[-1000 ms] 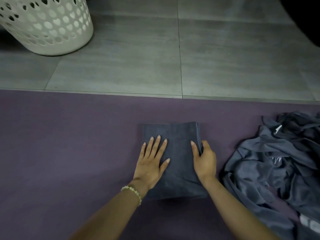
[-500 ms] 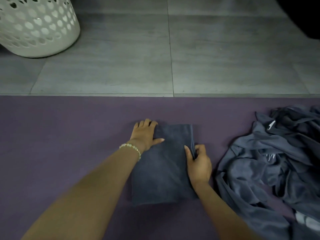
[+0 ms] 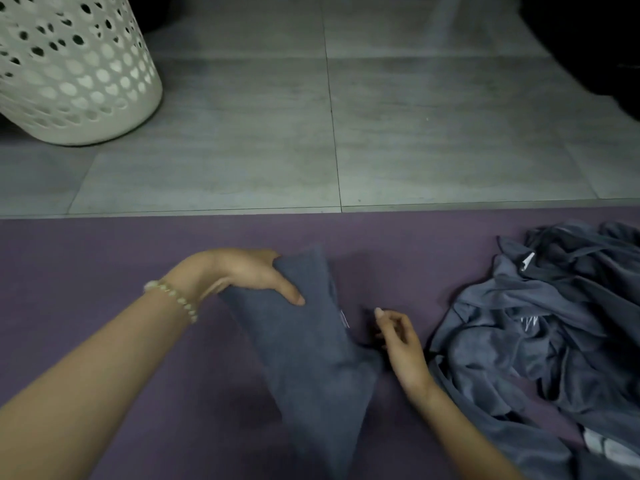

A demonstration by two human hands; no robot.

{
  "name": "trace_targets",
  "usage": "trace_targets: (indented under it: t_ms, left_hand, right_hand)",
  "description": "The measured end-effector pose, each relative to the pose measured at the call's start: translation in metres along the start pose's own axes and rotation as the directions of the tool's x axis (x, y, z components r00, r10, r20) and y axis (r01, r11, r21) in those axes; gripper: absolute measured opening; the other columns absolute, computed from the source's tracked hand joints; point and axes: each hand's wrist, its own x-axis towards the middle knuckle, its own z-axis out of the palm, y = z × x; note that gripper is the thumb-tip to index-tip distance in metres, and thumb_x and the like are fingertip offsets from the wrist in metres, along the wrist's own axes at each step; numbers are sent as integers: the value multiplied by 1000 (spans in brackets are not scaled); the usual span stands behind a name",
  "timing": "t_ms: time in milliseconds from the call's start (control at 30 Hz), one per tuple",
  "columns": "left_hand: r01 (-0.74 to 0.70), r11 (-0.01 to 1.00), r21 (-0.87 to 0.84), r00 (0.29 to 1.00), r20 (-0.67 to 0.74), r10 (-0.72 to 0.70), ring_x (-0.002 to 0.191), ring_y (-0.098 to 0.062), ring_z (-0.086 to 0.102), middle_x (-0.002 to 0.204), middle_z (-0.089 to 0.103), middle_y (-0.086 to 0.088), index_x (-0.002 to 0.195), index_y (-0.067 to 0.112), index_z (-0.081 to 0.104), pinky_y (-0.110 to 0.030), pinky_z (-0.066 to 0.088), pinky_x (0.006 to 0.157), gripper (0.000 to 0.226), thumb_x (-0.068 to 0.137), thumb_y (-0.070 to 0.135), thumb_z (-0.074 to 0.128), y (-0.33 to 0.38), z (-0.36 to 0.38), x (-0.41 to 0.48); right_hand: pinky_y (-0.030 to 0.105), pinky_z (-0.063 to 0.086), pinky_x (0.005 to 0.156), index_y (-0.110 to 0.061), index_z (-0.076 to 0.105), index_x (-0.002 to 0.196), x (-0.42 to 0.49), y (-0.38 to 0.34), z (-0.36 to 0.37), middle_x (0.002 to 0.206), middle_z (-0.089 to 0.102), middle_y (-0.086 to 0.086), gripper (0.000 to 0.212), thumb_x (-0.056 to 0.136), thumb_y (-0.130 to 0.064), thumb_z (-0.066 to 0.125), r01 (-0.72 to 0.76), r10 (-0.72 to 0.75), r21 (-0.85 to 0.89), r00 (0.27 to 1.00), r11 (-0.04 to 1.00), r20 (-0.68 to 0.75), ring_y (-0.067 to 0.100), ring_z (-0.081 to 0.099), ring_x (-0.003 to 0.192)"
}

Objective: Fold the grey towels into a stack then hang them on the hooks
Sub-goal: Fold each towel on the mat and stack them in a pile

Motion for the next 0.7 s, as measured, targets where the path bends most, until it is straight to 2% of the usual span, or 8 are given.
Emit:
trace_targets:
  t_ms: [67,100,200,300,367,467,633,700]
  left_hand:
    - [-75,978,-193,993,-106,55,89,-11,70,96,74,7,103,23,69,-28,53,83,33,72,21,81,-8,-2,-28]
    - [-132,956,-262,983,-157,93,89,-7,70,96,74,10,105,24,67,-24,51,81,37,71,19,82,-11,-1,-39]
    - [-275,885,-376,945,-275,177,91,-5,69,96,73,12,107,27,64,-24,48,80,46,66,16,84,-19,1,-63]
    - [-328,856,-401,904,-397,160,88,1,67,96,71,19,110,36,59,-21,48,76,51,70,18,83,-36,-8,-77]
    - [-373,846,-382,852,-503,149,89,5,66,101,69,22,118,43,54,-18,47,74,54,75,21,79,-58,-20,-85]
    - [-418,836,-356,761,-640,107,94,5,63,110,65,21,126,42,49,-16,46,75,47,84,33,68,-100,-37,-86]
    - [-456,849,-268,640,-762,103,88,18,59,110,59,26,126,38,49,-4,46,71,34,93,33,55,-155,-64,-71]
    - [-435,866,-245,594,-801,72,102,8,58,121,58,19,137,30,44,-12,46,85,46,93,36,55,-178,-69,-55]
  right_hand:
    - [32,47,82,-10,57,100,-6,-6,9,92,64,8,67,66,-66,70,-153,147,109,987,982,62,19,61,88]
    - [34,49,90,-8,57,113,-10,-10,16,103,68,9,79,66,-71,67,-247,218,136,956,959,197,21,65,97]
    - [38,37,109,-21,58,130,-27,-32,40,129,62,5,68,81,-68,55,-510,342,126,721,851,603,21,57,121]
    - [40,40,106,-17,66,121,-34,-59,66,125,64,11,58,85,-61,56,-652,366,205,626,730,689,27,59,117]
    - [38,51,93,-13,68,116,-32,-71,84,113,70,11,48,86,-50,59,-583,357,233,717,779,598,26,66,105]
    - [28,57,67,-9,63,116,-17,-91,115,96,74,4,32,93,-31,57,-295,189,214,893,931,408,19,71,86]
    - [14,50,63,-22,56,115,2,-130,164,100,67,-12,20,97,-30,51,80,-92,48,923,996,373,5,65,92]
    - [9,47,62,-24,51,120,11,-128,179,104,63,-14,24,97,-30,50,153,-146,9,917,988,370,0,61,90]
